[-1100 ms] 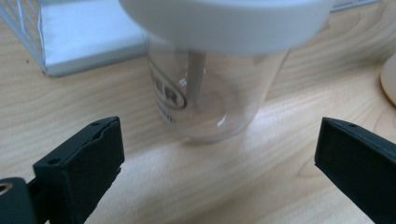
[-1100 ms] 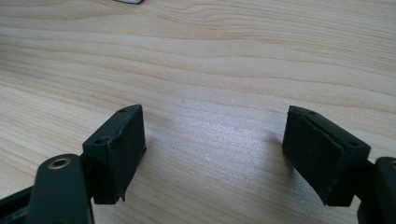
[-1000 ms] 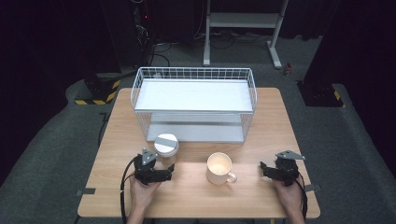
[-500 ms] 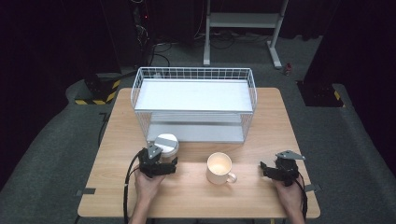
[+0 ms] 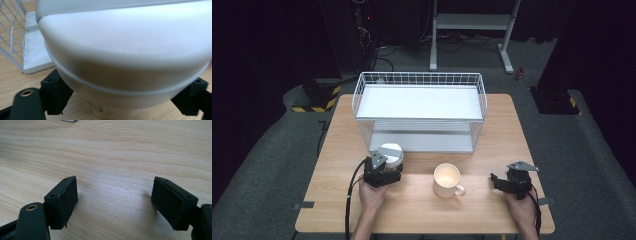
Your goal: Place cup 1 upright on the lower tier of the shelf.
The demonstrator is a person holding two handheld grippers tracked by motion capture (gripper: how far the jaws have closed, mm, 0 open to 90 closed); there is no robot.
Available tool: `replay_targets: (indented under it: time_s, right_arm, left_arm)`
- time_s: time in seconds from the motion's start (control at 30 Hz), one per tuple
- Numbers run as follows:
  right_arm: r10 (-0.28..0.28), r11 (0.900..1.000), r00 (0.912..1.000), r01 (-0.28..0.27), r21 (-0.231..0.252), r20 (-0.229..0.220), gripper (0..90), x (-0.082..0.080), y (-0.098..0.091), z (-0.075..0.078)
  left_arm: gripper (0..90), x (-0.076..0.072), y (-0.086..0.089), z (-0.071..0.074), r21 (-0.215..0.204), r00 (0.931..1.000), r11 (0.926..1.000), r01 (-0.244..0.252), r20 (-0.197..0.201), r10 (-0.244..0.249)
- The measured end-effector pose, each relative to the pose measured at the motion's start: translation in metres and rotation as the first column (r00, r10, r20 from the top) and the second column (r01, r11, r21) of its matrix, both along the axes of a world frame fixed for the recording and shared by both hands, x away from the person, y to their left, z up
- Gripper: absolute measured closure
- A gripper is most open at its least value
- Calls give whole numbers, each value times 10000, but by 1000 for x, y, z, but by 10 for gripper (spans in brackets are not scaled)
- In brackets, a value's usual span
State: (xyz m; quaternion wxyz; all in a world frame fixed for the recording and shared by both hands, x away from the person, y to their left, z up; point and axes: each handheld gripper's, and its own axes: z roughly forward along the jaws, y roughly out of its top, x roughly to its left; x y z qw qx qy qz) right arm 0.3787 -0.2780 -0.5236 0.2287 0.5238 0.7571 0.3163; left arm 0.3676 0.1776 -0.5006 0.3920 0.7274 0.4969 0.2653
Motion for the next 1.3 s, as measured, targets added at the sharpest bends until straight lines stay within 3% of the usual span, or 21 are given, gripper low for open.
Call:
replay_targets:
  time_s: [0.93,1.3]
  right_arm:
    - [6,10000,10000,-6,-1,6,212,0,0,0]
    - [4,10000,10000,-4,0,4,212,0,0,0]
  left_arm:
    - [193,-2,-1,-1,343,9992,9991,232,304,-242]
    - [193,-3,3,0,-48,9985,9998,183,520,-180]
